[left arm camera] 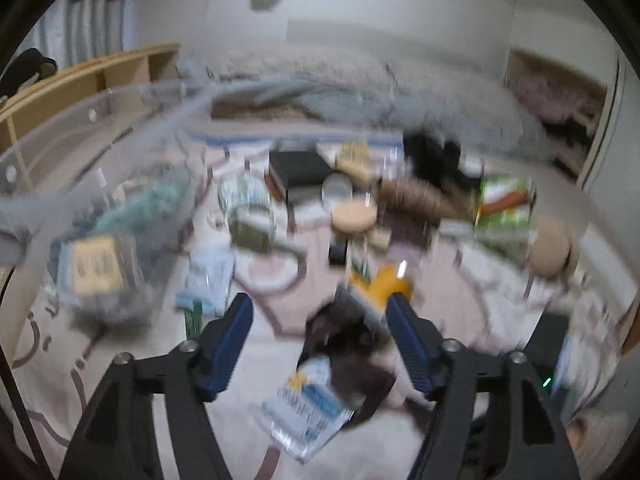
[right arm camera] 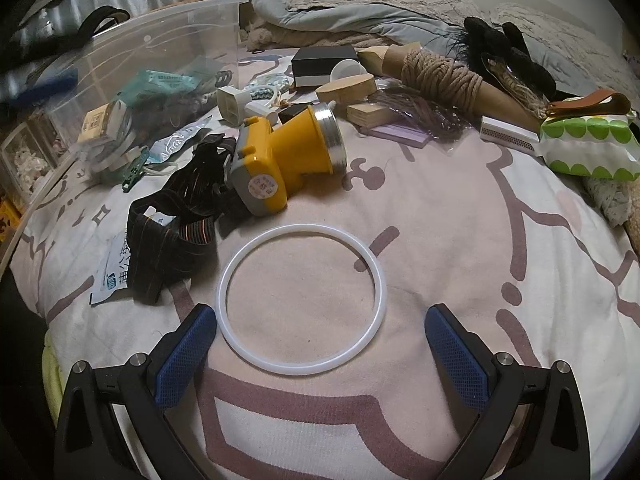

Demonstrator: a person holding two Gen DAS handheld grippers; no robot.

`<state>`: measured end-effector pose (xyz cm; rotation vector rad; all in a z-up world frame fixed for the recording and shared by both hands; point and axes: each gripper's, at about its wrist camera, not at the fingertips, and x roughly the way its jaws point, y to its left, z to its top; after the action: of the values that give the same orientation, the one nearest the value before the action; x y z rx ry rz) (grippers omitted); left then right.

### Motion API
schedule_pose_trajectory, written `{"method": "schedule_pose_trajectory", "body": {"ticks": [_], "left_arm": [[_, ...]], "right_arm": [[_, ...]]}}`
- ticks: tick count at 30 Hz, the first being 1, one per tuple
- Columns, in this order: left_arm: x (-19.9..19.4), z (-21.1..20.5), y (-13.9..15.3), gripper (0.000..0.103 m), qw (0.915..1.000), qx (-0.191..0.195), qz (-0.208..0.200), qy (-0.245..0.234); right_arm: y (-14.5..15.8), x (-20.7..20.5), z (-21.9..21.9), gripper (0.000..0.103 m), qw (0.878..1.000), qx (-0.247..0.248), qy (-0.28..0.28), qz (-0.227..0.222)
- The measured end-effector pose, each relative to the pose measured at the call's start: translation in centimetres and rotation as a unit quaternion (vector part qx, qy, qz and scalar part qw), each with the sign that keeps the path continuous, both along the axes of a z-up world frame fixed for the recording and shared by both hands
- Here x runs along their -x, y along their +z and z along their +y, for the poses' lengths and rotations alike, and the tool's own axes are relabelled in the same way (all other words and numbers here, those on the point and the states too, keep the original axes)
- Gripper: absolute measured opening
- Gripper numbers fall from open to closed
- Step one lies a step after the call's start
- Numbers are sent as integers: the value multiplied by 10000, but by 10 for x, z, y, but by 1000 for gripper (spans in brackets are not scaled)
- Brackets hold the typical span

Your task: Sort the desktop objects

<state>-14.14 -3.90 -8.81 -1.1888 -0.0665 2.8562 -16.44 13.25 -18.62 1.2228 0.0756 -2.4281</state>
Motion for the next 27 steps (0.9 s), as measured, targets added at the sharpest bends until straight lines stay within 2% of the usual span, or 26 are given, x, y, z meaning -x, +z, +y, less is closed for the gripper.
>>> {"method": "schedule_pose_trajectory", "body": {"ticks": [7,10,12,15,18,20,24,27], "left_arm": [[-5,-10,-69,75,9929,433,-1106,53],[-9,-12,-84,75,9888,264,-1463,-97],[-10,-5,-92,76,9867,293,-1578,-246],[-10,11,-98,85,9837,683,-1615,-403],[-9,16,-102,87,9819,892,-1605,-462],[-7,9,-103,89,9829,888,-1587,-301],[-2,-16,-101,89,9808,1173,-1470,514],[1,-39,-100,89,9772,1168,-1383,1113]], "right_arm": [[1,-1,0,103,10000,2,-4,-4],[1,-1,0,103,10000,0,-4,-5],[1,-1,0,103,10000,-1,-3,-6],[0,-1,0,103,10000,6,-1,-4],[1,-1,0,103,10000,-2,-3,-7],[1,-1,0,103,10000,2,-5,-8],[1,-2,1,103,10000,26,-39,-5],[2,-1,4,103,9998,-38,-202,26]]}}
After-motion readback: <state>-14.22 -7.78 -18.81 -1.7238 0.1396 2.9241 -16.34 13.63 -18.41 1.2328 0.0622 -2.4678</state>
